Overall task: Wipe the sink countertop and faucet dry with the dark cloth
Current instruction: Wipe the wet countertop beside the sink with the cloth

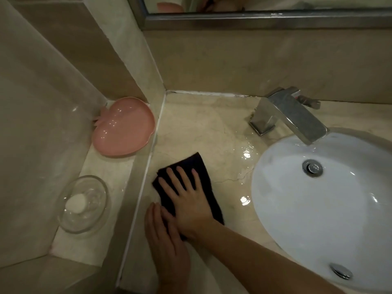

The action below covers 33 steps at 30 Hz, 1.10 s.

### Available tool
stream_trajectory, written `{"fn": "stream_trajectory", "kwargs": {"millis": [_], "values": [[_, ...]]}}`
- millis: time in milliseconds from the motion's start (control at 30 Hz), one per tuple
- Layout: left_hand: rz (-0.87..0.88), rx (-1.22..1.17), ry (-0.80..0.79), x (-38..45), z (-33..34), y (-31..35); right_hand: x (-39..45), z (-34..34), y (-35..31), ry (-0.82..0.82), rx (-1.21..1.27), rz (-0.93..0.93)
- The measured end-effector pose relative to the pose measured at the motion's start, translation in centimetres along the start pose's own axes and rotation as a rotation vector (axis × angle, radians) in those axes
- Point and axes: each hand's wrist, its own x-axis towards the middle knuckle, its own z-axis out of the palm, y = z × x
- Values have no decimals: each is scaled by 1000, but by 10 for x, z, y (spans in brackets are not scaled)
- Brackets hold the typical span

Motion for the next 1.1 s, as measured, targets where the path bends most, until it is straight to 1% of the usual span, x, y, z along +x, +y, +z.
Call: {"fn": "stream_trajectory", "kwargs": {"millis": [133,200,267,367,500,567,600,667,733,800,867,967,1033,1100], "values": [[48,33,-37,0,4,-4,24,-16,16,71,72,152],[83,55,-34,0,6,-5,12,-27,41,142,77,297],[73,68,-33,0,6,-4,-7,-35,71,200,47,428],[45,72,-56,-1,4,1,-36,-40,99,245,29,538],[0,76,-70,0,5,6,-70,-41,98,269,233,519],[-8,61,-76,0,4,6,-86,-46,93,274,335,583],[2,48,-78,0,3,5,-92,-51,90,289,348,621],[24,19,-77,0,2,5,-99,-65,86,343,377,701],[20,-5,-75,-1,2,6,-101,-83,79,411,484,762],[-12,-49,-70,-1,-2,7,-96,-101,62,438,659,722],[-63,-126,-57,-2,-12,9,-84,-112,38,397,743,587],[-146,-164,-15,-7,-32,14,-66,-100,-4,293,642,355],[-229,-162,1,-13,-41,11,-63,-80,-34,174,627,237],[-326,-251,37,-16,-47,6,-66,-52,-56,76,545,61]]}}
